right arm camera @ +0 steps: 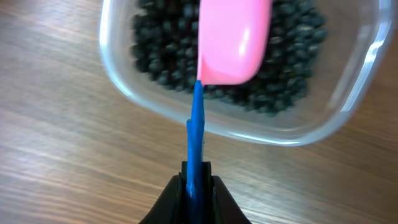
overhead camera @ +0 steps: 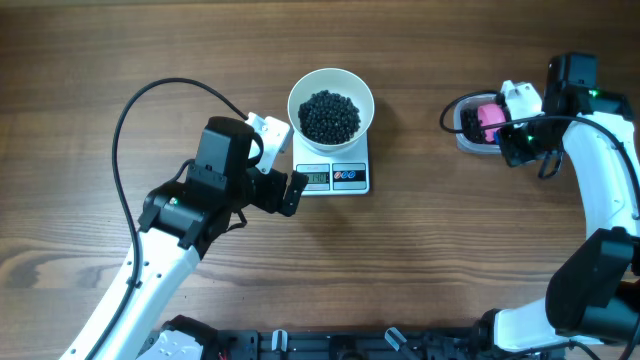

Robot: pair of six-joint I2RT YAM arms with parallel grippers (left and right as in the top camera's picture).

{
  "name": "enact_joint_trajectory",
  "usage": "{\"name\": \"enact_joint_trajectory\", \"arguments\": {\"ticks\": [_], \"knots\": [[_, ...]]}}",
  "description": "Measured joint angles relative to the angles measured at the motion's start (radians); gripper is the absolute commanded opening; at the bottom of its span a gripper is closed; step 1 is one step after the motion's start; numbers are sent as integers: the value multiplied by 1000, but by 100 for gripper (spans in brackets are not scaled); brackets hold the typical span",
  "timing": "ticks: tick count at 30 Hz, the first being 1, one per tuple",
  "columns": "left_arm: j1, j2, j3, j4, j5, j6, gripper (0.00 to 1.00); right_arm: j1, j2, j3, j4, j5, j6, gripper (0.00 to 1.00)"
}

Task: Scoop item into bowl and weigh 150g on scale
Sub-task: 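Drag the scoop through the black beans in the tub with the right gripper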

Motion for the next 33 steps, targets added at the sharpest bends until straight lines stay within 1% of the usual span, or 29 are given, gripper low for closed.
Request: {"name": "enact_joint_trajectory", "arguments": {"ticks": [5,18,26,33], "knots": [[0,0,0,0,0,0,100,-2,0,0,-30,-57,4,4],[0,0,0,0,0,0,100,-25,0,0,-31,-91,19,4],[0,0,0,0,0,0,100,-72,0,0,-39,-241,27,4],[0,0,0,0,0,0,100,-72,0,0,-60,-275,26,4]]}}
